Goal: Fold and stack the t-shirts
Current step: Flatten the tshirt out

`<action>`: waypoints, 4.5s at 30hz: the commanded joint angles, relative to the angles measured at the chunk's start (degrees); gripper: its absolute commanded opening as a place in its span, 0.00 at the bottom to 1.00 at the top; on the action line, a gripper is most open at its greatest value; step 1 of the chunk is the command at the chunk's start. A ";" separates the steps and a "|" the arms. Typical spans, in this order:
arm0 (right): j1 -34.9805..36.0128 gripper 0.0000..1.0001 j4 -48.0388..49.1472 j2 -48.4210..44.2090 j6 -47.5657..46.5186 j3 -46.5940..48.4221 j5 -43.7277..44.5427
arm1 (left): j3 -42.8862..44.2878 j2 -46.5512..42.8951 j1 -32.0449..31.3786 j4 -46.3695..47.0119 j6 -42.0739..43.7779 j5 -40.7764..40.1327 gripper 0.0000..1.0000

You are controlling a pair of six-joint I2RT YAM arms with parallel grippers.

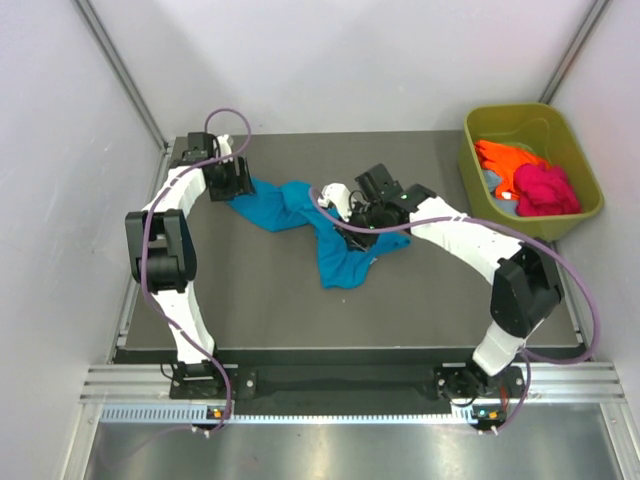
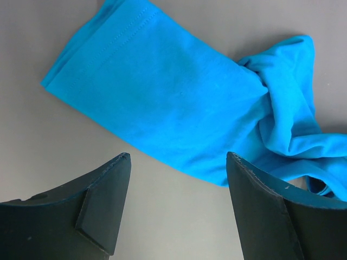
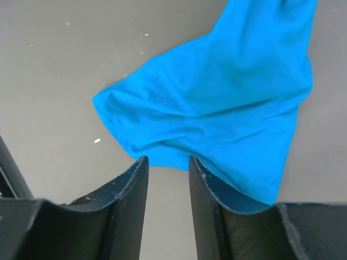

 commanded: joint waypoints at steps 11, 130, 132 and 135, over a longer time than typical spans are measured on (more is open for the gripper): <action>6.47 0.37 -0.25 11.54 -4.40 2.67 -4.39 | -3.28 -6.46 0.62 1.71 -0.93 0.67 0.76; -29.12 0.34 2.29 31.68 14.84 23.59 -10.90 | 18.87 14.99 -6.41 -7.25 6.28 -2.23 0.48; -29.21 0.34 2.29 32.20 14.75 23.68 -10.72 | 19.22 14.81 -6.50 -7.25 6.10 -2.05 0.48; -29.21 0.34 2.38 33.26 14.75 24.03 -10.55 | 19.66 14.37 -6.68 -7.25 6.10 -2.31 0.48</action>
